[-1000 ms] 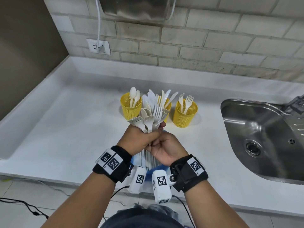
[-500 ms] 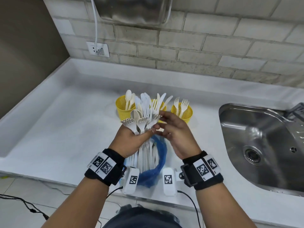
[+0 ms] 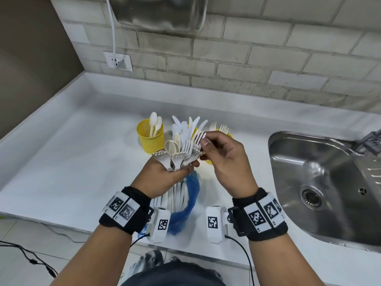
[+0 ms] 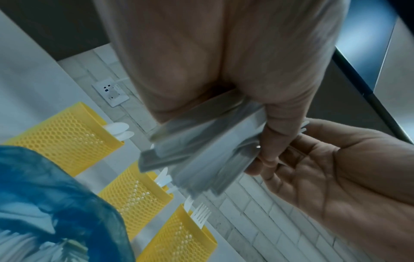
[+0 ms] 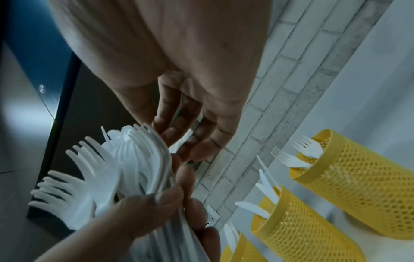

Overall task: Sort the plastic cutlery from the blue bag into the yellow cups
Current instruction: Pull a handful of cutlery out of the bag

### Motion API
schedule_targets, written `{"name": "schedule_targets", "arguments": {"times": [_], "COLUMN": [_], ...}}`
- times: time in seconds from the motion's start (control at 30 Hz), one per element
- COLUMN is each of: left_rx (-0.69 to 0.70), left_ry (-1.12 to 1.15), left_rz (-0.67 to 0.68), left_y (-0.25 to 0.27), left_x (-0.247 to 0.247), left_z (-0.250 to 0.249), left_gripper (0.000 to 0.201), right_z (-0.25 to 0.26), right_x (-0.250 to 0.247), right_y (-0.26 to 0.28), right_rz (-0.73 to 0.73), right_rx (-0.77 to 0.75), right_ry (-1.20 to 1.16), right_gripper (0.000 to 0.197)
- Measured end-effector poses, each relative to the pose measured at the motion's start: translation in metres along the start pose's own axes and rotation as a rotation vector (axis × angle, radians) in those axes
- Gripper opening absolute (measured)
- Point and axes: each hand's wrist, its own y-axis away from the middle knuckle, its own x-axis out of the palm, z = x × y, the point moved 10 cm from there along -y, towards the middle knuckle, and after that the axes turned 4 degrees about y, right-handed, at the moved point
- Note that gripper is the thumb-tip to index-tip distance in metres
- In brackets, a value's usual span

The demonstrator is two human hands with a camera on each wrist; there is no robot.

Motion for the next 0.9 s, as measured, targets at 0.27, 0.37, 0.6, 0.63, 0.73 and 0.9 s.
{"name": "schedule_targets", "arguments": {"times": [0.27,0.37,0.6,0.63,0.73,0.9], "left_rx": [-0.057,-0.085,-0.091,-0.097,-0.097,-0.165], "left_ry": [0.081,0.131,0.129,0.136,0.161,0.295], "left_rz": [0.023,0.017,-0.030,-0.033,-0.015,-0.026], "left_y": [-0.002,-0.002,-0.004,-0.005,-0.010,-0.014], "left_x": [-0.001,-0.004,-0.021,-0.024,-0.031,-0.046], "left_z": [0.001,0.004,0.007,0.008,0.012,0.023], "left_gripper": [0.022,0.023,0.029,0.029,0.030,0.030], "right_z": [-0.010,-0.015,-0.023,-0.023,-0.026,-0.026], "right_x": [0.001,0.011,0.029,0.032,0.041,0.055], "right_y": [-0.008,-0.009,-0.015,-0.016,-0.022,-0.031], "right_rz": [-0.024,0.025,0.050,0.059,0.064,0.029], "right_rx": [0.097,0.148,0.217,0.220,0.247,0.289], "right_ry": [-0.075,-0.123,-0.160,-0.139,-0.098,-0.180], "right_gripper": [0.014,0.017,0.012,0.013,0.016,0.019]}}
